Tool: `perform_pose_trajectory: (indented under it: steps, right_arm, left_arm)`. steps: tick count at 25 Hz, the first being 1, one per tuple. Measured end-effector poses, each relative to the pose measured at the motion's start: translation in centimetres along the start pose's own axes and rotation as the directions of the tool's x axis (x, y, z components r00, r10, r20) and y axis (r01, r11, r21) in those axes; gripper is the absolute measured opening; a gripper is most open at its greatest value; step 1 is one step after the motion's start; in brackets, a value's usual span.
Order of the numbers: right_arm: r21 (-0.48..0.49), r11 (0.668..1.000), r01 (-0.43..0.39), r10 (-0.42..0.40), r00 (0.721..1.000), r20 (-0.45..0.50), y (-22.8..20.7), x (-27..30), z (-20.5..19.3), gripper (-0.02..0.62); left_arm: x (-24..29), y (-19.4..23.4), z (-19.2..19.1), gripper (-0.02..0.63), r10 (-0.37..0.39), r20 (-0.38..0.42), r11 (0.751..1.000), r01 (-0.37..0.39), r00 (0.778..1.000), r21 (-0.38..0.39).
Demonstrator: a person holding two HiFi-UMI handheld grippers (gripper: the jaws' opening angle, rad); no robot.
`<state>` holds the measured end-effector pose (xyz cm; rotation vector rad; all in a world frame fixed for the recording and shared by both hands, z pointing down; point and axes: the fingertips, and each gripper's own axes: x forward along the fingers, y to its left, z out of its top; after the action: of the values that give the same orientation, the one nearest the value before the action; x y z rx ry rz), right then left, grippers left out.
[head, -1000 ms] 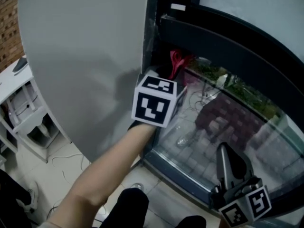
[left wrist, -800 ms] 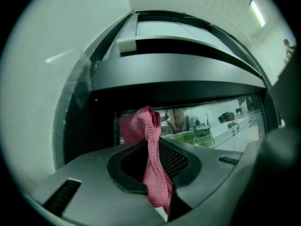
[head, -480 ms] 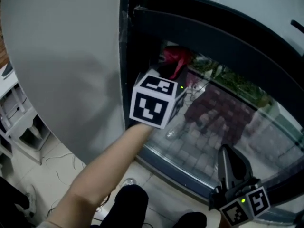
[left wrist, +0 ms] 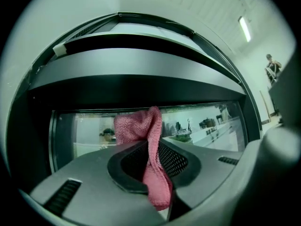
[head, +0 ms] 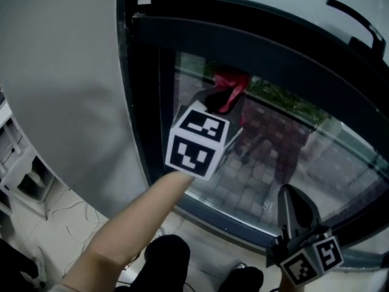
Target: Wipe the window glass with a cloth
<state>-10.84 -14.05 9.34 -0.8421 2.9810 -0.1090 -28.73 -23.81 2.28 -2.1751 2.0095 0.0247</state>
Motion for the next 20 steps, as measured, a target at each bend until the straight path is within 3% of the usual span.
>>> perform_pose_trajectory:
  steps: [8,15,20]
  right_arm:
    - [0.032,0.996,0.089,-0.089,0.996,0.014,-4.2,-2.6,-0.1,0.008]
    - [0.028,0.983,0.179,-0.18,0.984,0.01,-6.8,-6.3,0.5,0.008]
    - [0.021,0.971,0.236,-0.237,0.972,0.008,-8.3,-9.3,1.1,0.008]
  left_arm:
    - [1.8,-4.8,0.1,0.066,-0.03,0.007,0.999,0.03,1.0,-0.021]
    - [2.8,-10.0,0.1,0.063,-0.109,0.002,0.989,0.108,0.994,-0.096]
    - [3.5,-13.5,0.2,0.06,-0.144,-0.001,0.985,0.143,0.99,-0.096]
